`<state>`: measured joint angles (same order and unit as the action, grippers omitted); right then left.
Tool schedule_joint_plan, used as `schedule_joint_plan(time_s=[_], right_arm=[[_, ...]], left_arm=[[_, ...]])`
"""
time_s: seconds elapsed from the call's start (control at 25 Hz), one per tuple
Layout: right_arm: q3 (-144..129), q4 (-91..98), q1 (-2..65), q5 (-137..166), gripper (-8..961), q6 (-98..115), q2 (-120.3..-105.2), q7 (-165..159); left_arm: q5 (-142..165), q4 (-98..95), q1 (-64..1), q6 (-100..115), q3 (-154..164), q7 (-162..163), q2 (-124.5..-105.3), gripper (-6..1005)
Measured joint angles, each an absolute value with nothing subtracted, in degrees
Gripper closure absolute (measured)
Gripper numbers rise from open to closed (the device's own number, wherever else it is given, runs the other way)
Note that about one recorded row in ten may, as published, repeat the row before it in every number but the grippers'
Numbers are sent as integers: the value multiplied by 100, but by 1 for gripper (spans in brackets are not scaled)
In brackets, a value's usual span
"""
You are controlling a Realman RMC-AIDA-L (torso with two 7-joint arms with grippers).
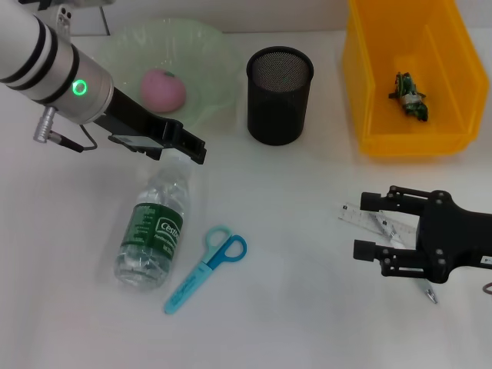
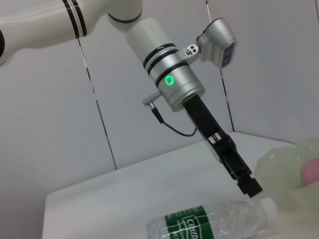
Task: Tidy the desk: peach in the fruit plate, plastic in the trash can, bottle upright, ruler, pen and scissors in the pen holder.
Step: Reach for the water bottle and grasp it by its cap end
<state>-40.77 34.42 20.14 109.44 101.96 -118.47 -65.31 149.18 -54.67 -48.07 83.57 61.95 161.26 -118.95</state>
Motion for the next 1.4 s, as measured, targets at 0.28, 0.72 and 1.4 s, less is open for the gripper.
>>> schedule_joint_plan(time_s=[0.28,0.72,1.4], right_arm=[[-4092,3361,2106,10946,188,10195,-11894,-6520],[-4077,3311,2127,10919,188,10222,-11892,-6513],[-4043,3261,2130,10880,187,10140,-11900,-6512]], left_arm=[[14912,-5151,-4850,7679,6711,16139,-11913,175],[14970,-5008,-4731,7282,6931,16196,-11913,198],[14938,-4975,-4590,7078,7363,16162,-11918,366]])
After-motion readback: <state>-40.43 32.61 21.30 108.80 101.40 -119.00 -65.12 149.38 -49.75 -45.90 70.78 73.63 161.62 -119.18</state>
